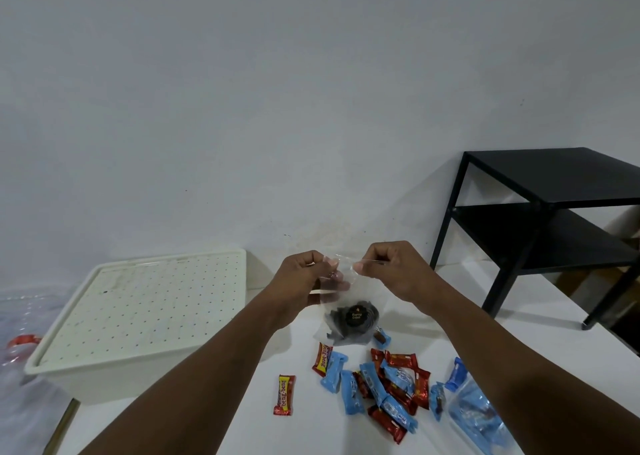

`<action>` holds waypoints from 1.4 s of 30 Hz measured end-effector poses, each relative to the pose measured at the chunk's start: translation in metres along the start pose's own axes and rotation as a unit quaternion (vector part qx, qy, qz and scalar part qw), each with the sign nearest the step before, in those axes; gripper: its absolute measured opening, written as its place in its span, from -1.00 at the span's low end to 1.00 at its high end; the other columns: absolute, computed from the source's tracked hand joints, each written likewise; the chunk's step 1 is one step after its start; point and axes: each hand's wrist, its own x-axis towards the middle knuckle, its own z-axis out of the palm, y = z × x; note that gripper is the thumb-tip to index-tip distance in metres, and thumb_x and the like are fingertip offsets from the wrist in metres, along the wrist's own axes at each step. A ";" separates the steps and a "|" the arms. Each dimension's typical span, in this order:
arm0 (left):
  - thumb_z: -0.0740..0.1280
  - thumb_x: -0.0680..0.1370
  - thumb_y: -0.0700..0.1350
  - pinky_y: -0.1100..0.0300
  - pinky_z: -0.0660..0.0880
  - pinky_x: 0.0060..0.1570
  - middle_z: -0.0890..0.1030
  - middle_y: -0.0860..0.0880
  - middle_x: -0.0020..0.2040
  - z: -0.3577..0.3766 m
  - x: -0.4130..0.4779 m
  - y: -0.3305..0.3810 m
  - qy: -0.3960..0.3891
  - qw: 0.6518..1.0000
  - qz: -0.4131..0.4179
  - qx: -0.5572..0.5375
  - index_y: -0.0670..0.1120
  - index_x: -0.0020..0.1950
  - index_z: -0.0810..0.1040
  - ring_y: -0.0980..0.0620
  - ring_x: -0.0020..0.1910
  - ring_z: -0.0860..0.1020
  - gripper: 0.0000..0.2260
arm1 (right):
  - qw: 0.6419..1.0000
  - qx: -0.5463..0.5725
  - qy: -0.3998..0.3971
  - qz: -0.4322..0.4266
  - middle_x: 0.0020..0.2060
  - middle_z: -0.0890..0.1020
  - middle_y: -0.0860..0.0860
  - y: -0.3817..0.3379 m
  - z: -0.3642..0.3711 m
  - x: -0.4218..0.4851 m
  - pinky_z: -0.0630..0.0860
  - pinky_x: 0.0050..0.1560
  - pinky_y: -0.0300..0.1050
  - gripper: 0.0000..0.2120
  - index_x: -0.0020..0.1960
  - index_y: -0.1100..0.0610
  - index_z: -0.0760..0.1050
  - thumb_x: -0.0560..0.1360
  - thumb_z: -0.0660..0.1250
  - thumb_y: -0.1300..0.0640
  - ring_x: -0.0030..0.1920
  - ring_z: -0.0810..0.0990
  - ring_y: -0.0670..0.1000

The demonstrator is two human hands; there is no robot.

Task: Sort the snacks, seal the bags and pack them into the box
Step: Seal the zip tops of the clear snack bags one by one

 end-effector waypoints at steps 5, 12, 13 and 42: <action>0.40 0.58 -0.09 -0.01 0.63 -0.04 0.69 -0.09 -0.17 -0.005 -0.004 0.006 -0.007 0.999 -0.012 0.038 -0.23 0.05 0.60 -0.18 -0.05 0.72 -0.80 | 1.000 0.008 -0.024 0.000 -0.35 0.59 0.02 0.001 0.000 -0.003 0.46 -0.20 -0.24 -0.81 -0.20 0.18 0.64 0.48 0.48 0.06 -0.30 0.51 -0.12; 0.45 0.55 -0.09 0.06 0.60 -0.06 0.67 0.01 -0.25 -0.001 -0.001 0.003 -0.020 0.993 0.006 0.120 -0.07 -0.15 0.65 -0.04 -0.15 0.69 -0.90 | 0.998 0.042 -0.046 0.032 -0.42 0.59 -0.08 0.007 -0.003 -0.007 0.40 -0.32 -0.39 -0.83 -0.17 0.19 0.67 0.47 0.49 0.07 -0.38 0.50 -0.19; 0.44 0.56 -0.11 0.06 0.58 -0.05 0.67 0.01 -0.25 -0.001 0.001 0.001 -0.013 0.992 0.020 0.121 -0.08 -0.15 0.63 -0.03 -0.15 0.69 -0.90 | 0.997 0.049 -0.052 0.038 -0.41 0.60 -0.07 0.008 -0.004 -0.007 0.40 -0.31 -0.37 -0.83 -0.16 0.18 0.68 0.47 0.49 0.07 -0.36 0.51 -0.17; 0.41 0.59 -0.10 0.07 0.62 -0.22 0.66 -0.12 -0.20 0.010 0.008 -0.013 -0.080 0.973 0.006 0.218 -0.17 -0.20 0.49 -0.13 -0.11 0.74 -0.77 | 0.994 0.091 -0.012 0.062 -0.38 0.64 -0.08 0.029 -0.012 -0.017 0.42 -0.37 -0.44 -0.94 -0.17 0.18 0.64 0.48 0.46 0.23 -0.41 0.52 -0.27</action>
